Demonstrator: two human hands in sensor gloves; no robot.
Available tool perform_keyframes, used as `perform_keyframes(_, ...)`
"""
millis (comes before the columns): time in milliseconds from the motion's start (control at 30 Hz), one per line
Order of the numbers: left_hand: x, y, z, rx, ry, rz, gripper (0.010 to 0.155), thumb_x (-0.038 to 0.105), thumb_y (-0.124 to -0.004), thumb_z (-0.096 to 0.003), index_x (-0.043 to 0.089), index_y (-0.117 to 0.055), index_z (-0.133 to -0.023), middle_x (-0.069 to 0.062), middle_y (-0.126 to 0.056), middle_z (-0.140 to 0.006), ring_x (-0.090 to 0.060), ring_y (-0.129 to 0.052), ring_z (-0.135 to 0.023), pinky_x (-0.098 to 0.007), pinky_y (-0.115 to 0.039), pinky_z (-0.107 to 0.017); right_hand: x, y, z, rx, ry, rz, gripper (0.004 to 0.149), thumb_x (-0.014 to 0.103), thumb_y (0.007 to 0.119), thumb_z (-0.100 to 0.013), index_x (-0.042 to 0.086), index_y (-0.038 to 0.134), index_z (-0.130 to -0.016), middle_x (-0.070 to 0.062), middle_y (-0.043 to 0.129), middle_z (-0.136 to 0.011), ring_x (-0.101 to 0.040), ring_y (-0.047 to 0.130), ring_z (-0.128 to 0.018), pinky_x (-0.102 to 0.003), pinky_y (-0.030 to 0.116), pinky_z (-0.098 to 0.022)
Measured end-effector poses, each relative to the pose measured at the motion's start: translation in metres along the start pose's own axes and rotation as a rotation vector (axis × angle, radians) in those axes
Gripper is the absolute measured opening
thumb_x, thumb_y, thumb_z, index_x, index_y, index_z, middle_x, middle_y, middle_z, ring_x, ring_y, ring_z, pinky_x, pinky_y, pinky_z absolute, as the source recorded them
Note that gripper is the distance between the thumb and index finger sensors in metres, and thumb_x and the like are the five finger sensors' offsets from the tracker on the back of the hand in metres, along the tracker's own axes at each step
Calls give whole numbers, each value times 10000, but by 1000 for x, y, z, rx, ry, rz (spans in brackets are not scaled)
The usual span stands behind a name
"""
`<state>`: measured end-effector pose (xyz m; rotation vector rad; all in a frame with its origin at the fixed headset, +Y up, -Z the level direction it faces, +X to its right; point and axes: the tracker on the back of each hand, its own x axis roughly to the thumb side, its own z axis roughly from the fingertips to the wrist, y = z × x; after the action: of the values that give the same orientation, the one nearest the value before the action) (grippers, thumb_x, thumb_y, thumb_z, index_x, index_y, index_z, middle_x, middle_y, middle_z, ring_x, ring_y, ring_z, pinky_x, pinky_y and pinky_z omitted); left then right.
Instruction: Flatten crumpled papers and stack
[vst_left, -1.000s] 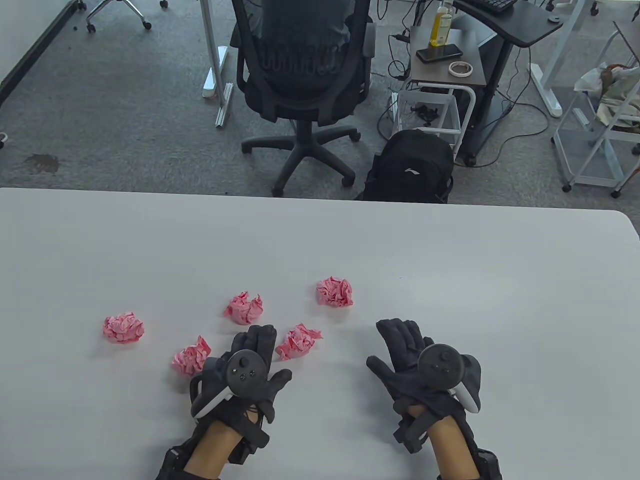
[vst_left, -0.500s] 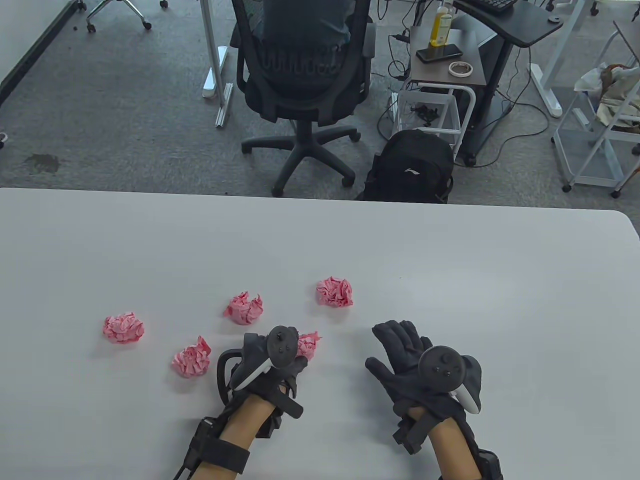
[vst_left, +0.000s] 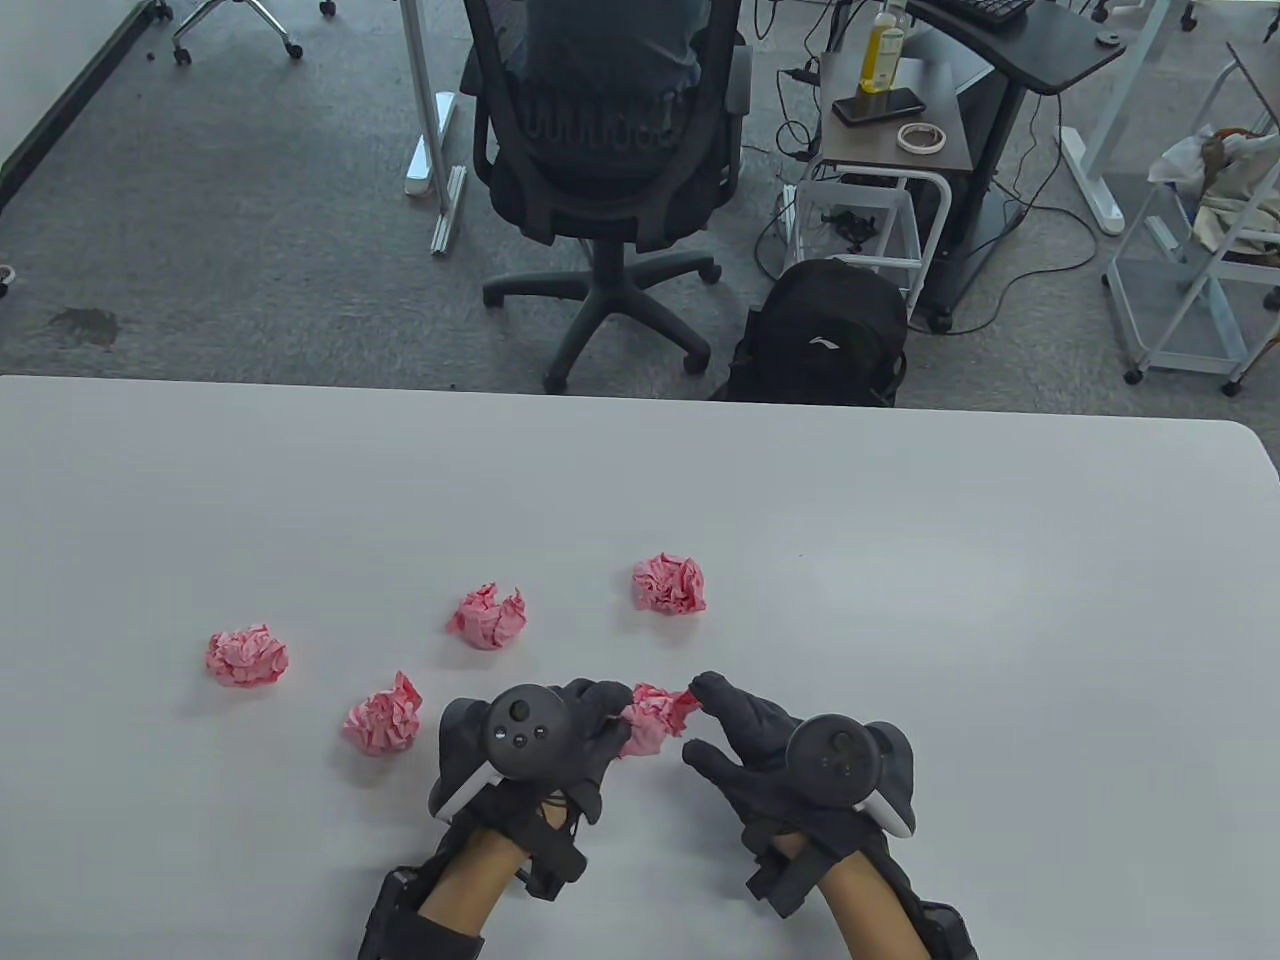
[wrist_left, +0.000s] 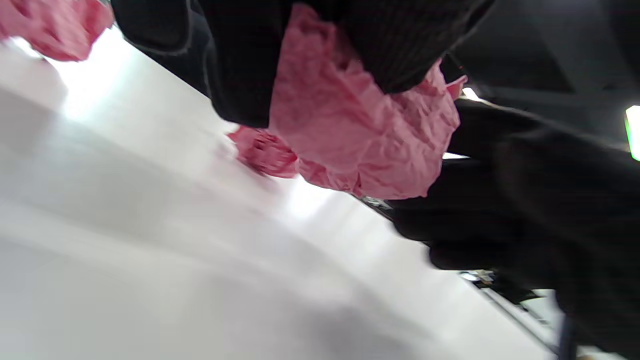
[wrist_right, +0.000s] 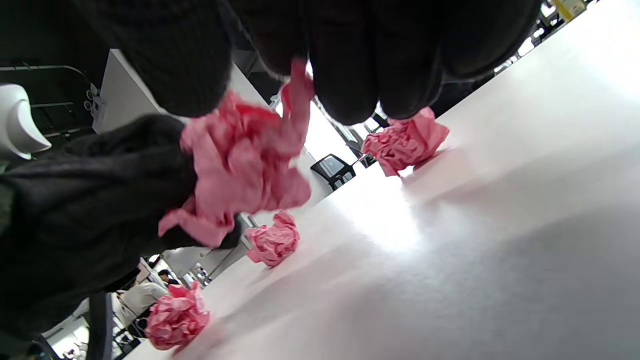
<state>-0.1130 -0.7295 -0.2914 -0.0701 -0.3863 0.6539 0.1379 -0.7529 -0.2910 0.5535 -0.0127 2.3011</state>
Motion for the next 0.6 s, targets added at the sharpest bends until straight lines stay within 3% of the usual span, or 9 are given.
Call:
perform_keyframes(133, 10, -1, 5, 8, -101, 93, 457, 463, -733, -570, 398, -640, -1012, 91, -757, -1076, -173, -894, -982, -521, -626, -809, -6, 2, -1, 77, -13, -264, 800, 498, 755, -541, 256, 244, -1107, -184, 539, -1139, -467, 685, -924, -605, 600, -629)
perform_keyframes(267, 1, -6, 1, -74, -123, 304, 462, 473, -708, -587, 400, -595, -1029, 88, -766, -1049, -158, -922, -924, -501, -643, -801, -2, 1, -2, 56, -98, -478, 700, 404, 817, -533, 244, 434, -1097, -171, 598, -1108, -455, 710, -907, -610, 608, -623)
perform_keyframes(367, -6, -8, 1, -56, -82, 338, 465, 479, -721, -587, 377, -610, -1027, 78, -830, -956, -148, -969, -801, -482, -677, -773, 7, 2, -2, -3, -138, -463, 666, 367, 869, -498, 248, 538, -1064, -158, 644, -1063, -449, 738, -878, -608, 624, -611)
perform_keyframes(500, -13, -4, 3, 9, -40, 283, 472, 497, -717, -584, 369, -610, -1026, 98, -846, -912, -124, -980, -737, -460, -693, -762, 12, 6, -1, 30, -133, -338, 750, 376, 900, -481, 233, 473, -1080, -143, 633, -1000, -422, 738, -844, -611, 607, -618)
perform_keyframes(600, -16, -6, 2, -13, -52, 352, 483, 521, -693, -589, 376, -592, -1039, 133, -844, -893, -108, -970, -721, -445, -686, -772, 10, 6, 0, -50, -77, -272, 665, 420, 892, -476, 181, 603, -1025, -120, 760, -872, -411, 811, -766, -606, 645, -580)
